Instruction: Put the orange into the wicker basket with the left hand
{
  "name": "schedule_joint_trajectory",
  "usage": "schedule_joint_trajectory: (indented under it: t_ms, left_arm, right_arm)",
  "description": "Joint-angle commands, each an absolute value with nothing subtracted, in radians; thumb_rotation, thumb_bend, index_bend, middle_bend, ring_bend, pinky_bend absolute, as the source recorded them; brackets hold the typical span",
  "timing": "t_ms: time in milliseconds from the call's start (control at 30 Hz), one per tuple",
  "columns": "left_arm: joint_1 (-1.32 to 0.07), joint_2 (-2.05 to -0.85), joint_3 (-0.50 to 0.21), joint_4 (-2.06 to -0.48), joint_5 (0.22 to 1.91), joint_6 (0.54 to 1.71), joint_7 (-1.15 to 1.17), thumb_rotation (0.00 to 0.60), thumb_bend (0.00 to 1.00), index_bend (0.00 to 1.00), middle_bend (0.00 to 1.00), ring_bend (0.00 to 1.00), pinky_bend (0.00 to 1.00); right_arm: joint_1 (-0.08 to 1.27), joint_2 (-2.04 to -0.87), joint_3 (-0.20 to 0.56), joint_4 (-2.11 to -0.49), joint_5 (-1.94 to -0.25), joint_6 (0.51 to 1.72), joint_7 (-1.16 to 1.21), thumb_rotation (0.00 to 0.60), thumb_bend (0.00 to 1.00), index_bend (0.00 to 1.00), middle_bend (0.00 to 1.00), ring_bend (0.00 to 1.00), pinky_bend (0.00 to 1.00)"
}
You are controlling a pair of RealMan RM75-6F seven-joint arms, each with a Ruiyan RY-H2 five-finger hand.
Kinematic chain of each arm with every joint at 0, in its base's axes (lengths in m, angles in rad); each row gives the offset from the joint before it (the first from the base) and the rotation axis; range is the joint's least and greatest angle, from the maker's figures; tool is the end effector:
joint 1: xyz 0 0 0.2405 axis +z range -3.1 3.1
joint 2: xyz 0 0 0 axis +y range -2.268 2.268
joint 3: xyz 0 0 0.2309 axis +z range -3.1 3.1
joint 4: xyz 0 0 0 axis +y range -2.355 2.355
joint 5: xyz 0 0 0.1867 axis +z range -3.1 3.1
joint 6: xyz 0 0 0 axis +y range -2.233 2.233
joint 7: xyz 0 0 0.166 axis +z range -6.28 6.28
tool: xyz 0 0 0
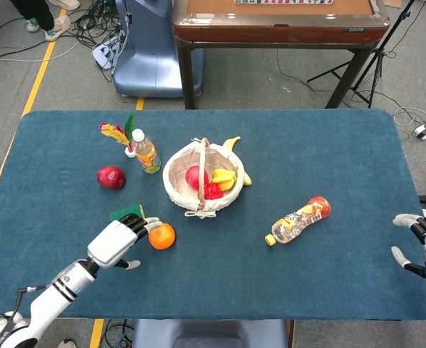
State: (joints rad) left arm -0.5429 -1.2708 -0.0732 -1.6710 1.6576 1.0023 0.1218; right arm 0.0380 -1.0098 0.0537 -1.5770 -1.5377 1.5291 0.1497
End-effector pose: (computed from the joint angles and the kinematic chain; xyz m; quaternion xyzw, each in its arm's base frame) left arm -0.1407 0.2706 0.0462 -0.8101 -0.2912 -0.3886 0.3285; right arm -0.2904 -0.1871 0.2094 0.5850 -0.3796 0.4000 0.5948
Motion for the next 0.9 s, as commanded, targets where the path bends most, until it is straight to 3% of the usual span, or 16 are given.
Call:
schedule_joint_trajectory:
  t_ms: [33, 333, 667, 800, 900]
  left_arm:
    - [-0.574, -1.308, -0.091, -1.651, 1.615, 0.965, 0.148, 0.6, 0.11, 0.15, 0.17, 0.24, 0.18]
    - [-0.638, -1.39, -0.102, -1.609, 1.5, 0.873, 0.233, 0.6, 0.11, 0.14, 0.16, 0.24, 0.18]
    - [-0.672, -1.487, -0.114, -1.529, 1.402, 0.861, 0.296, 0.6, 0.11, 0.17, 0.16, 0.24, 0.18]
    - [-0.677, -1.508, -0.114, -1.504, 1.38, 0.871, 0.316, 0.6, 0.11, 0.23, 0.17, 0.26, 0.18]
    - [-0.675, -1.523, -0.116, -1.486, 1.369, 0.886, 0.307, 0.6, 0.11, 0.34, 0.24, 0.34, 0.2]
  right_arm:
    - [0.037, -1.01, 0.053, -1.574, -1.536, 1.528, 0.152, 0.6, 0.26, 0.36, 0.33, 0.3, 0.42]
    - [0.031, -1.006, 0.054, -1.566, -1.531, 1.533, 0.164, 0.6, 0.26, 0.36, 0.33, 0.3, 0.42]
    - [0.023, -1.006, 0.053, -1.548, -1.527, 1.538, 0.186, 0.6, 0.26, 0.36, 0.33, 0.3, 0.42]
    - [0.021, -1.007, 0.053, -1.542, -1.526, 1.539, 0.193, 0.6, 0.26, 0.36, 0.33, 0.3, 0.42]
    - [0.021, -1.008, 0.053, -1.538, -1.525, 1.537, 0.195, 0.6, 0.26, 0.36, 0.33, 0.3, 0.42]
